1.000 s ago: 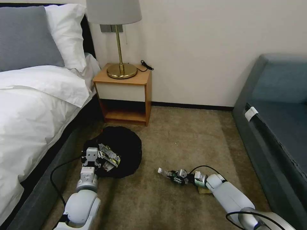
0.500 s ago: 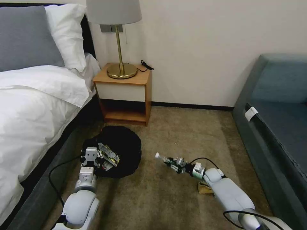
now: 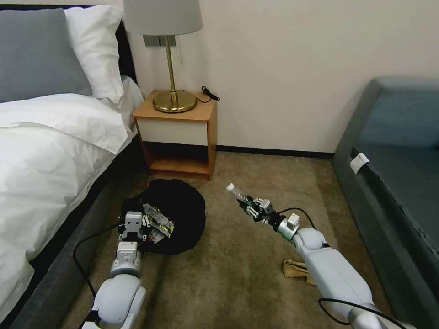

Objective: Pick up the trash bin, then pick up the garbage on the floor and place it into the trash bin.

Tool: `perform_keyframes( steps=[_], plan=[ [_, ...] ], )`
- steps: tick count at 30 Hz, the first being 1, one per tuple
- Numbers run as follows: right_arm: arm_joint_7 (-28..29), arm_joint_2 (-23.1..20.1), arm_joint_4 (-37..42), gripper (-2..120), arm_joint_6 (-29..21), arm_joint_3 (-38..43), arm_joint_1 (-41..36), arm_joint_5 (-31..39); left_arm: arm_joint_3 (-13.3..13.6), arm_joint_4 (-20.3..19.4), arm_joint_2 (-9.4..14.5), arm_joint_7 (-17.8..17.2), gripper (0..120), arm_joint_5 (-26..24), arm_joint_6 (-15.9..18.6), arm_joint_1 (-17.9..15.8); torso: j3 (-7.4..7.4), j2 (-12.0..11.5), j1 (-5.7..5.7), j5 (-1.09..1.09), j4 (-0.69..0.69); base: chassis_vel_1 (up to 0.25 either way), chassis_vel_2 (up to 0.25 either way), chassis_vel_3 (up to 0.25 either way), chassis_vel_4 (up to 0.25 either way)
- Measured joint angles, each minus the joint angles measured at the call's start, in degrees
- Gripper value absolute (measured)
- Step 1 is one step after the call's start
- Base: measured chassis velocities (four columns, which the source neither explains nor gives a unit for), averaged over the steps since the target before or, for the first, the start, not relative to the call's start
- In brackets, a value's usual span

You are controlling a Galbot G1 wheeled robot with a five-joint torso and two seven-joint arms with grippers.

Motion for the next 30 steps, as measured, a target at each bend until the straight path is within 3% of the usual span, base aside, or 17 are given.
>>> perform_keyframes(
  steps=[8,17,23,30],
  plan=[
    [2.8,0.7,13.1,20,-2.1,-3.6,-2.8,1.9,1.6,1.2,-0.8,0.0,3,0.4,0.0,-1.4,0.0,0.0,0.0,0.0,0.01,0.0,0.0,0.0,0.0],
    [4.2,3.8,18.8,20,-3.2,-8.5,-3.8,2.4,2.7,2.4,-0.9,0.0,3,0.2,0.6,-4.3,0.0,0.0,0.0,0.0,0.01,0.0,0.0,0.0,0.0],
    [4.1,5.1,19.0,20,-3.2,-10.8,-3.9,1.9,3.1,3.0,-1.2,0.0,3,0.1,0.7,-4.8,0.0,0.0,0.0,0.0,0.01,0.0,0.0,0.0,0.0],
    [4.2,8.3,13.2,20,-1.8,-12.2,-2.8,-1.6,4.4,3.8,-1.3,0.0,3,0.4,0.7,-5.0,0.0,0.0,0.0,0.0,0.01,0.0,0.0,0.0,0.0]
  ],
)
